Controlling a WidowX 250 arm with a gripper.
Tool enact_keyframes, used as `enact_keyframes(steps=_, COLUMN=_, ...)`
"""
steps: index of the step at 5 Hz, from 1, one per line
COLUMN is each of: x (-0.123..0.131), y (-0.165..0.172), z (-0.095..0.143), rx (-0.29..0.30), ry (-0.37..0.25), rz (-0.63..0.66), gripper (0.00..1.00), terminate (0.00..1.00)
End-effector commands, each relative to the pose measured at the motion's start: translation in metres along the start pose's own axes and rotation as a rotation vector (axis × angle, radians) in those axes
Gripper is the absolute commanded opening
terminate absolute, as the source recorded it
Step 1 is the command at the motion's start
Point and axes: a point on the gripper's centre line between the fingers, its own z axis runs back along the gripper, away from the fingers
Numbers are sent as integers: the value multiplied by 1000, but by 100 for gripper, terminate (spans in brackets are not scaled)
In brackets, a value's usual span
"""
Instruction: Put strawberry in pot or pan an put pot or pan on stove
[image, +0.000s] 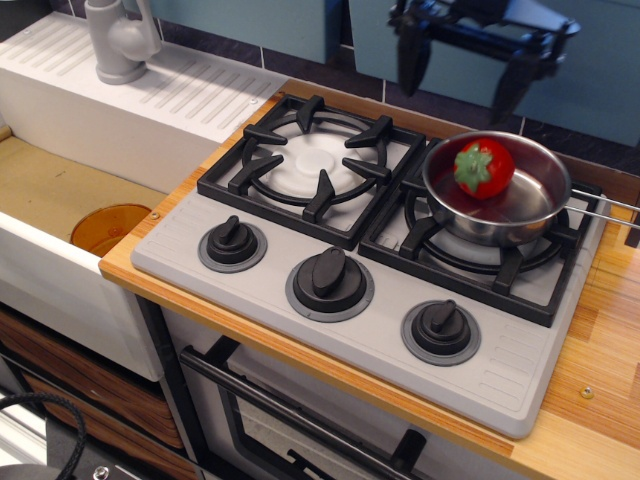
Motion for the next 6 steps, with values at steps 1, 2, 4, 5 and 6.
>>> enact_keyframes(steps=1, x=19, y=4, z=-6, rx=-25, ry=-76, rz=-9, gripper=100, terminate=0)
enact_keyframes(steps=2, x=19, y=0, z=-18, rx=-36, ry=-89, rz=-1, gripper=100, terminate=0)
enact_keyframes(steps=4, x=17, y=-3, z=-41, rx=-56, ry=-125, rz=-6, gripper=100, terminate=0)
enact_keyframes(steps=5, x=14, y=-4, z=-52, rx=-63, ry=-148, rz=-5, gripper=100, terminate=0)
enact_keyframes(steps=6, x=10, y=-4, z=-65, rx=-71, ry=-170, rz=-6, gripper=100, terminate=0)
